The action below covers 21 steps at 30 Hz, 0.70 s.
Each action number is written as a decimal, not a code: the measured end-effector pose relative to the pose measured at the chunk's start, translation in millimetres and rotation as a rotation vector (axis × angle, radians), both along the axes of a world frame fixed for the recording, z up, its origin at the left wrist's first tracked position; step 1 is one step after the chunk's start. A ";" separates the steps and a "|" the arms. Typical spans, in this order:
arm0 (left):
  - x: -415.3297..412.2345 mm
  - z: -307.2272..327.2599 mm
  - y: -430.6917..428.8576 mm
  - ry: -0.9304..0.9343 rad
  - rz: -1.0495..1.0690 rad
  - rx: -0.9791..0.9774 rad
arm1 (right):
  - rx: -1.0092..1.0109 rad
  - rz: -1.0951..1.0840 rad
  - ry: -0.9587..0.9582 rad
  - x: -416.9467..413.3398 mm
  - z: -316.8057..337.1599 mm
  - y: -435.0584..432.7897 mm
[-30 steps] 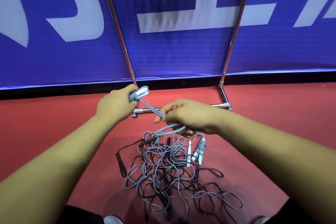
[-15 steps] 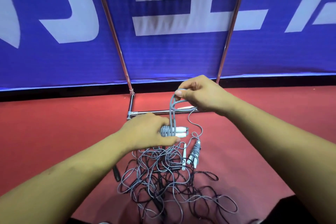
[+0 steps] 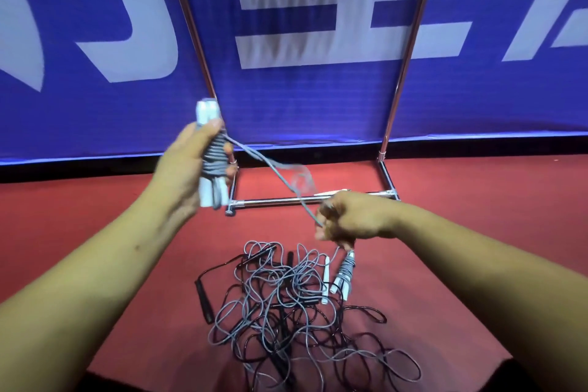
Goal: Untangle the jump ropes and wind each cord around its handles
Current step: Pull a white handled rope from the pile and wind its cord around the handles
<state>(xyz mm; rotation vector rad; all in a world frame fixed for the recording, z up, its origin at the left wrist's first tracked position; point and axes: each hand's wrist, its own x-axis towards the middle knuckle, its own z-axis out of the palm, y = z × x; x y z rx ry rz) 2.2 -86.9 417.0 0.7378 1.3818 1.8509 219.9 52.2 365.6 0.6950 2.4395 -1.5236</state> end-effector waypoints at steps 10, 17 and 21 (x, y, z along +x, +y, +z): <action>-22.0 -10.4 -19.4 0.302 -0.222 -0.385 | 0.137 -0.233 0.178 -16.6 10.8 -18.6; 16.2 -9.2 -13.7 0.000 -0.572 -0.216 | -0.556 -0.160 0.590 -54.5 11.4 -51.1; 11.0 -12.2 -16.3 -0.087 -0.579 -0.212 | -0.486 -0.192 0.535 -50.5 11.9 -47.3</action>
